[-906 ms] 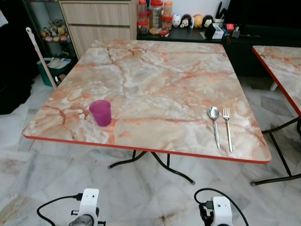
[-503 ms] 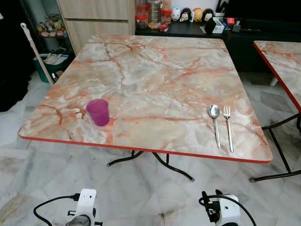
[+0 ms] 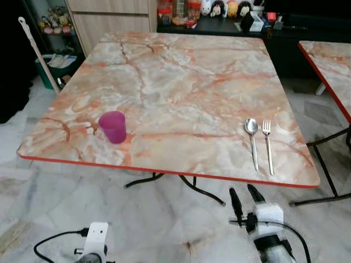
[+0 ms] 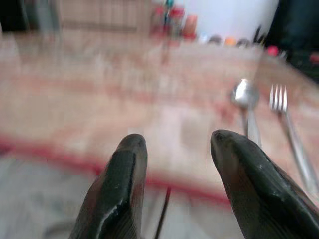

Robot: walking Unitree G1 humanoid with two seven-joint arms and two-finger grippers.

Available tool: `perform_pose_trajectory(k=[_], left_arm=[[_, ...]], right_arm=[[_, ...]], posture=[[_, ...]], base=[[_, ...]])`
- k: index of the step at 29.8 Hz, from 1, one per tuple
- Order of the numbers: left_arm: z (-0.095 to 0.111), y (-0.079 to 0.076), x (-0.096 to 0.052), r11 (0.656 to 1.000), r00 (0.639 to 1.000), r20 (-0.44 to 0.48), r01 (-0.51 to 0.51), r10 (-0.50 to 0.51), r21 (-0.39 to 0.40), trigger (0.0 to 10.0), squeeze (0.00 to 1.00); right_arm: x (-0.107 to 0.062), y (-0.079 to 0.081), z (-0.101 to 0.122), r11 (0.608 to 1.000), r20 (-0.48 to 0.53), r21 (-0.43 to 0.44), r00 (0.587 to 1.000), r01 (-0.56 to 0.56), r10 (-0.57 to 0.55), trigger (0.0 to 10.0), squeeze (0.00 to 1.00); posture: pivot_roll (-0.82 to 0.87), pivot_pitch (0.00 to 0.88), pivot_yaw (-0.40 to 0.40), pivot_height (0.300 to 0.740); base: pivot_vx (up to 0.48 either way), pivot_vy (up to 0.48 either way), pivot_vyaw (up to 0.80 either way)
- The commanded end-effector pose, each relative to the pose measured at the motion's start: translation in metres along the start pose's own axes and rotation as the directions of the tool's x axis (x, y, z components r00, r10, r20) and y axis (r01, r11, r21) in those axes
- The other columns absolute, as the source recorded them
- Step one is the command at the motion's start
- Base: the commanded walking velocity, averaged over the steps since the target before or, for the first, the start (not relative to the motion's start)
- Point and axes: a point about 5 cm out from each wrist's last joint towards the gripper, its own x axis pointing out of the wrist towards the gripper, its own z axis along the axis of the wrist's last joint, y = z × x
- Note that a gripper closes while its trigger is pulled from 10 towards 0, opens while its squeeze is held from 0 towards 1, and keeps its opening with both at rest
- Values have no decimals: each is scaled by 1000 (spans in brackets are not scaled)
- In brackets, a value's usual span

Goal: Setting the table

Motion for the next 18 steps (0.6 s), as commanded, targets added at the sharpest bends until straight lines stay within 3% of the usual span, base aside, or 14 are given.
perform_pose_trajectory(k=[1, 2, 6, 8, 9, 10, 14, 18], left_arm=[[-4, -1, 0, 1000, 1000, -22, -8, 7, -12, 10000, 0], [-3, -2, 0, 1000, 1000, -20, -5, 4, -14, 10000, 0], [-2, -5, 0, 1000, 1000, -18, 0, 0, -17, 10000, 0], [-1, -6, 0, 1000, 1000, -15, 4, -4, -25, 10000, 0], [-1, -6, 0, 1000, 1000, -15, 4, -4, -25, 10000, 0], [0, -7, 1, 1000, 1000, -13, 6, -6, -25, 10000, 0], [1, -7, 1, 1000, 1000, -21, 4, -4, -13, 10000, 0], [3, -8, 1, 1000, 1000, -17, 7, -7, -16, 10000, 0]], right_arm=[[15, -7, 12, 998, 32, 36, 998, 56, -57, 10000, 0], [30, -14, 19, 993, 37, 54, 994, 103, -105, 10000, 0], [50, -25, 23, 983, 33, 76, 985, 166, -169, 10000, 0], [68, -36, 27, 972, 33, 81, 974, 220, -223, 10000, 0], [68, -36, 27, 972, 33, 81, 974, 220, -223, 10000, 0], [81, -44, 31, 963, 18, 85, 966, 255, -258, 10000, 0], [103, -47, 31, 952, -40, 120, 960, 280, -278, 10000, 0], [118, -44, 37, 962, -59, 101, 967, 254, -249, 10000, 0]], posture=[[-96, 142, -7, 740], [-96, 140, -5, 740], [-91, 136, -1, 740], [-80, 130, 0, 740], [-80, 130, 0, 740], [-79, 128, 0, 740], [-87, 126, 8, 740], [-80, 125, 8, 740]], base=[[0, 0, 0], [0, 0, 0], [0, 0, 0], [0, 0, 0], [0, 0, 0], [0, 0, 0], [0, 0, 0], [0, 0, 0]])
